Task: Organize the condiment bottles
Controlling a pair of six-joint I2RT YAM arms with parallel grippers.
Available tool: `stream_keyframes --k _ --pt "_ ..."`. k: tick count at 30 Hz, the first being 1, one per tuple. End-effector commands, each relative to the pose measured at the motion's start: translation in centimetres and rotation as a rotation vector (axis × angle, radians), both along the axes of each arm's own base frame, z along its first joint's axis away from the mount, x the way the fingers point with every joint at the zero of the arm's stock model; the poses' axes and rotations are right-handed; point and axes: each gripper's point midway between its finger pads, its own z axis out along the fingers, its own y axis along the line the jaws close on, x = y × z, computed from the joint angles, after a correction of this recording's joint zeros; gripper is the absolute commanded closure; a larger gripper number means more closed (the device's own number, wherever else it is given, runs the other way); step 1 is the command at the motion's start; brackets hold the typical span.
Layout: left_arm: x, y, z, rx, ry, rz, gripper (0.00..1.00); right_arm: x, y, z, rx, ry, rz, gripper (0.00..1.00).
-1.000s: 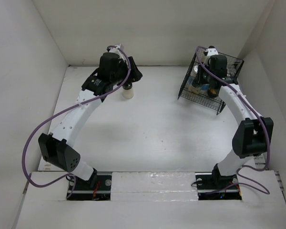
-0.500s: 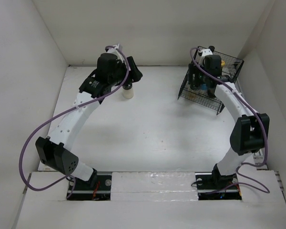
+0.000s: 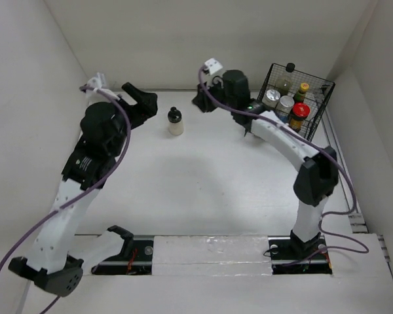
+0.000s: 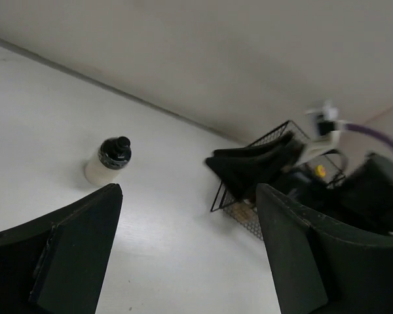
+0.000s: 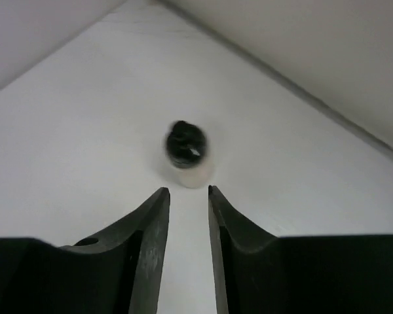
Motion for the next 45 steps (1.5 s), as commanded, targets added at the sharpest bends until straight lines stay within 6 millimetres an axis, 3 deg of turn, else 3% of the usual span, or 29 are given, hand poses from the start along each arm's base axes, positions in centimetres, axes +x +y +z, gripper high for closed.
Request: stream_keyframes --k 1,2,3,5,6,7,15,18,21,22,27,30,36,39,40,42,44,45 --pt "-1.1 2.6 0.8 -0.052 -0.038 0.115 0.2 -0.4 7.1 -0.2 -0.008 -0.028 0.221 0.43" --pt "-1.2 2.6 0.3 -0.042 -0.021 0.115 0.2 -1.3 7.3 -1.3 -0.029 0.016 0.241 0.43" --pt "-1.3 2.5 -0.2 -0.033 -0.001 0.105 0.2 -0.2 8.9 -1.6 -0.047 -0.002 0.259 0.3" --pt "-2.0 2.6 -1.2 -0.022 0.039 0.098 0.2 0.4 10.0 -3.2 -0.089 0.019 0.246 0.2" --pt "-2.1 2.7 -1.5 -0.02 0.042 0.098 0.2 1.1 10.3 -2.7 -0.082 0.001 0.234 0.17" --pt "-2.3 2.5 -1.8 -0.015 0.055 0.085 0.2 1.8 10.6 -4.6 -0.099 0.023 0.226 0.13" --pt "-2.2 0.5 -2.7 0.016 0.076 -0.03 0.21 4.6 11.4 -8.2 -0.098 0.028 0.149 0.1" --pt "-2.0 0.0 -2.9 0.032 0.076 -0.051 0.21 4.5 13.3 -9.7 -0.057 0.047 0.228 0.1" --pt "-1.6 -0.3 -3.6 0.037 0.09 -0.06 0.21 5.3 14.0 -11.5 -0.05 0.058 0.225 0.1" --pt "-1.6 -0.3 -3.6 0.046 0.088 -0.061 0.21 5.8 14.1 -10.4 -0.025 0.033 0.208 0.12" --pt "-1.6 -0.3 -4.5 0.053 0.105 -0.061 0.21 7.4 14.5 -11.5 0.043 0.05 0.168 0.32" --pt "-1.7 -0.7 -4.5 0.052 0.105 -0.08 0.21 7.8 14.7 -11.3 0.062 0.037 0.154 0.38" --pt "-1.5 -0.9 -5.2 0.06 0.123 -0.08 0.21 8.5 14.2 -11.2 0.081 0.039 0.129 0.63" --pt "-1.2 -0.8 -5.1 0.071 0.121 -0.072 0.21 7.4 13.4 -11.8 0.065 0.065 0.127 0.77" --pt "-1.2 -0.8 -4.9 0.067 0.113 -0.072 0.21 7.7 12.8 -10.6 0.1 0.038 0.115 0.8" --pt "-1.1 -0.9 -5.2 0.068 0.114 -0.072 0.21 5.7 11.0 -8.9 0.159 0.055 0.11 0.83" --pt "-0.7 -1.0 -5.2 0.067 0.113 -0.072 0.22 4.5 9.7 -5.3 0.235 0.001 0.132 0.83" --pt "-0.4 -1.2 -5.3 0.066 0.111 -0.072 0.22 3.2 7.9 -3.1 0.257 -0.015 0.13 0.85"
